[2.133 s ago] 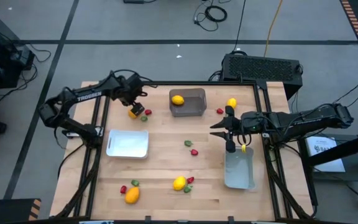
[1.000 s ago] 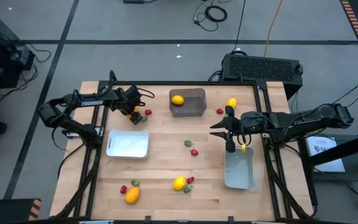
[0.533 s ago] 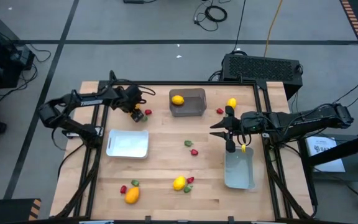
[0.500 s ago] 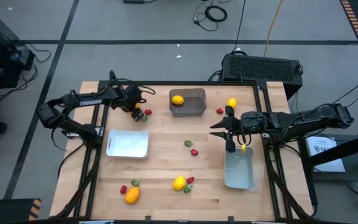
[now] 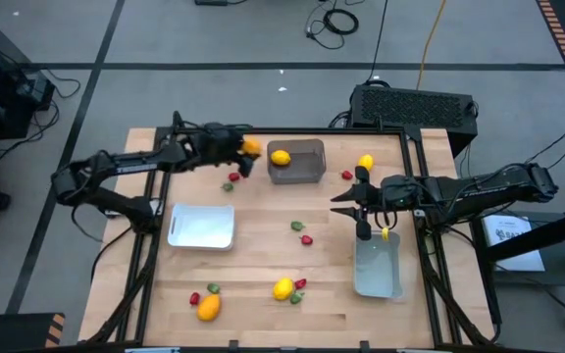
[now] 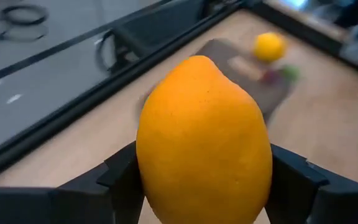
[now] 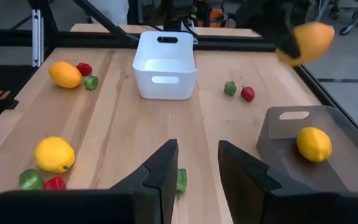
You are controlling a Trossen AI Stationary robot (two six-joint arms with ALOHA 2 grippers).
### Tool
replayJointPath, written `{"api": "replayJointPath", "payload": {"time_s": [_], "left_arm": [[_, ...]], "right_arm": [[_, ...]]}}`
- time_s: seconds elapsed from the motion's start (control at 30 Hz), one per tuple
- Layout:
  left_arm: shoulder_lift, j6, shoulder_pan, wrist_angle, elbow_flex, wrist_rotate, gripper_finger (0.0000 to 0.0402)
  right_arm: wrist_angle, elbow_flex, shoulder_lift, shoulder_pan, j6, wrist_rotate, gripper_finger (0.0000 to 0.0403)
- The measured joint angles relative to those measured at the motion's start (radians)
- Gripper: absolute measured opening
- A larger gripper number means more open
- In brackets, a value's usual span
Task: Sort produce into baskets
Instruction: Put the yellow lemon into the black bin
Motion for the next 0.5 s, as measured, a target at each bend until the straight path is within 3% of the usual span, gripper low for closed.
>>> {"api": "replayJointPath", "payload": {"time_s": [0.2, 0.5], "left_arm": [[0.173, -0.003, -0.090, 0.267, 0.024, -0.002, 0.0255], [0.425, 0.034, -0.109, 0.255, 0.245, -0.019, 0.0255]], "right_arm": [[0.035, 0.000, 0.000, 0.000, -0.032, 0.000, 0.0106], [0.035, 0.000, 0.000, -0.003, -0.087, 0.056, 0.0106]]}}
